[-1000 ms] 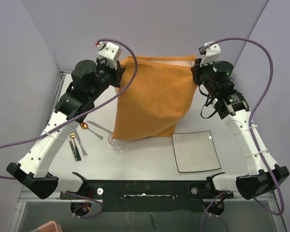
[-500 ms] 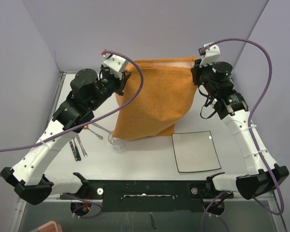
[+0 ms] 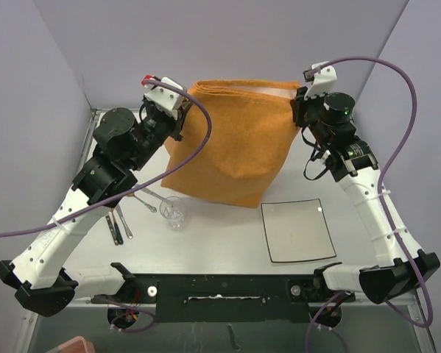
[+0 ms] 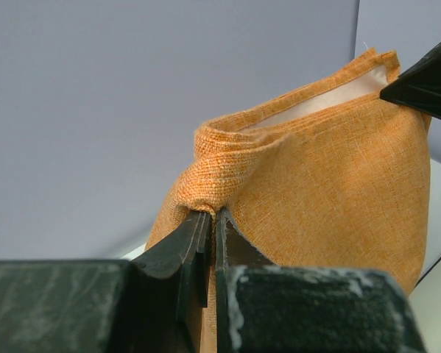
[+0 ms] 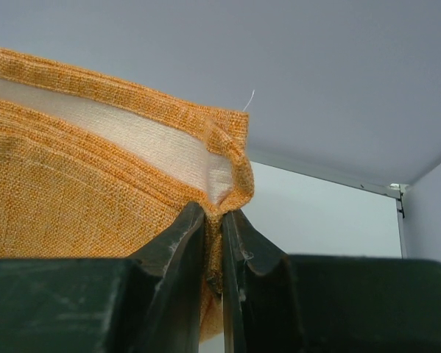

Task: Set the dinner table for one person
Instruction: Flatten out the napkin at the center of the board.

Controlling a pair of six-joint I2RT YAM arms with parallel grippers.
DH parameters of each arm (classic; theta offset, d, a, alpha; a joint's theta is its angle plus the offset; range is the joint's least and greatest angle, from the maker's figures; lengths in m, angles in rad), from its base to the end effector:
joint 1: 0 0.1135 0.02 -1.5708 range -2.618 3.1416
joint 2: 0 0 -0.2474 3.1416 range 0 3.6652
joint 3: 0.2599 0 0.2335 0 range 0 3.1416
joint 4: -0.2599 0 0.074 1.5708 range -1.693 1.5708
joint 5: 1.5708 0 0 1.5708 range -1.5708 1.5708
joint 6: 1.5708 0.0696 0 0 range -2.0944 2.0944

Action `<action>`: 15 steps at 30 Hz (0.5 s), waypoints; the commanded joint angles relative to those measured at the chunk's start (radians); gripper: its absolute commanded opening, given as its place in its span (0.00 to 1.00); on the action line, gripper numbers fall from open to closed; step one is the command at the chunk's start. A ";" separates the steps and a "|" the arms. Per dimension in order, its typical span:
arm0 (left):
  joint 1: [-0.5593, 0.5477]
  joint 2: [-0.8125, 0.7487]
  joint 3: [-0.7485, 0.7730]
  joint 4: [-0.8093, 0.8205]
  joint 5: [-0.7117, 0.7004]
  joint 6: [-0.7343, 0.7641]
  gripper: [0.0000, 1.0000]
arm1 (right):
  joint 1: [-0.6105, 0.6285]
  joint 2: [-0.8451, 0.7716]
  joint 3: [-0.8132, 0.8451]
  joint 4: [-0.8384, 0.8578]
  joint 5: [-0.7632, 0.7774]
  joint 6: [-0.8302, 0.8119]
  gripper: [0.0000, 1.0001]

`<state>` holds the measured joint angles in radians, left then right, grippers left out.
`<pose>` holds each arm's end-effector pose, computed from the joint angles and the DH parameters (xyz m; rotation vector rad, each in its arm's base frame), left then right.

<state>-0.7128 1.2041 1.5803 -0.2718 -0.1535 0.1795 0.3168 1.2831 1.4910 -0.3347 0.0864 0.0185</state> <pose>0.2045 -0.1627 0.4980 0.5212 1.3806 -0.3211 0.2873 0.0879 0.4379 -0.1885 1.6898 0.1772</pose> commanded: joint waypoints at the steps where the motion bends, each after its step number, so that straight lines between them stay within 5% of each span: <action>1: -0.010 -0.022 0.031 0.234 0.005 0.044 0.00 | 0.009 -0.063 0.058 0.140 0.090 -0.011 0.00; 15: 0.058 0.038 -0.162 0.379 -0.042 0.007 0.00 | 0.005 -0.072 -0.054 0.151 0.110 0.047 0.00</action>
<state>-0.7109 1.2560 1.4574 -0.0486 -0.1772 0.2214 0.3222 1.2293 1.4712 -0.2325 0.1810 0.0128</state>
